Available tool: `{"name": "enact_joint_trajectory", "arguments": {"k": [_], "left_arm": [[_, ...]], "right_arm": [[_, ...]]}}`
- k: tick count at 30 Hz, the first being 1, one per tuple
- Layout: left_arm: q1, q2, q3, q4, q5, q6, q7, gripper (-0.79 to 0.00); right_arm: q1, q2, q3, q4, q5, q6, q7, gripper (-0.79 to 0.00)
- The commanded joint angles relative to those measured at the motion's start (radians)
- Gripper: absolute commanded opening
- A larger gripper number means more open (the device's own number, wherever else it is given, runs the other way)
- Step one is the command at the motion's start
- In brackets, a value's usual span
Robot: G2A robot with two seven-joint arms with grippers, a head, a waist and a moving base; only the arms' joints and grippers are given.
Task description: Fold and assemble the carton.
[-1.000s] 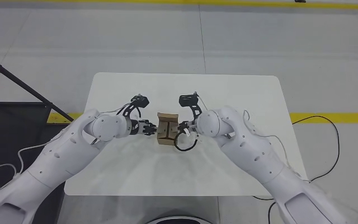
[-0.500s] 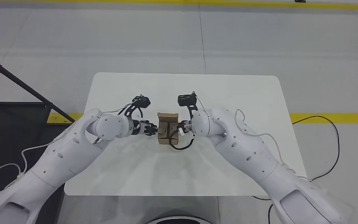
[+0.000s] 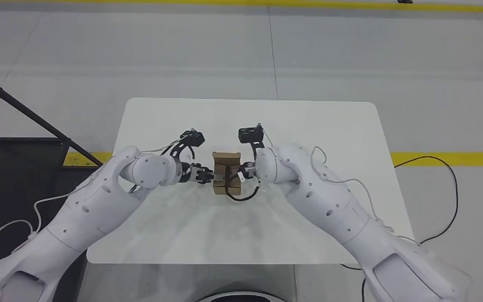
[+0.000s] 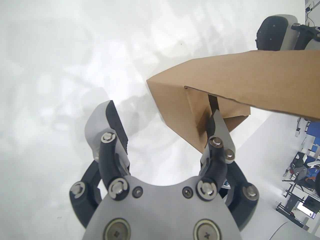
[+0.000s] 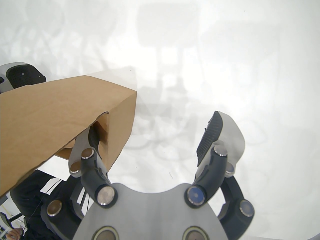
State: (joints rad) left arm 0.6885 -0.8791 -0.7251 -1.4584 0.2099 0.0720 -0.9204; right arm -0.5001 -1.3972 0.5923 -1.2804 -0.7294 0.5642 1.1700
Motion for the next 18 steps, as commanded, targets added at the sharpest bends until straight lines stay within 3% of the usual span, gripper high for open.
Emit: {"name": "enact_joint_trajectory", "arguments": {"k": [1,18], "left_arm": [[0.000,-0.003,-0.002,0.003,0.003,0.001,-0.002,-0.092],[0.009,-0.023,-0.024,0.018,0.025,0.006,-0.022,-0.105]], "right_arm": [[0.000,-0.003,-0.001,0.004,-0.008,0.004,0.003,0.000],[-0.002,-0.028,0.011,0.031,-0.052,0.010,0.028,0.000]]}}
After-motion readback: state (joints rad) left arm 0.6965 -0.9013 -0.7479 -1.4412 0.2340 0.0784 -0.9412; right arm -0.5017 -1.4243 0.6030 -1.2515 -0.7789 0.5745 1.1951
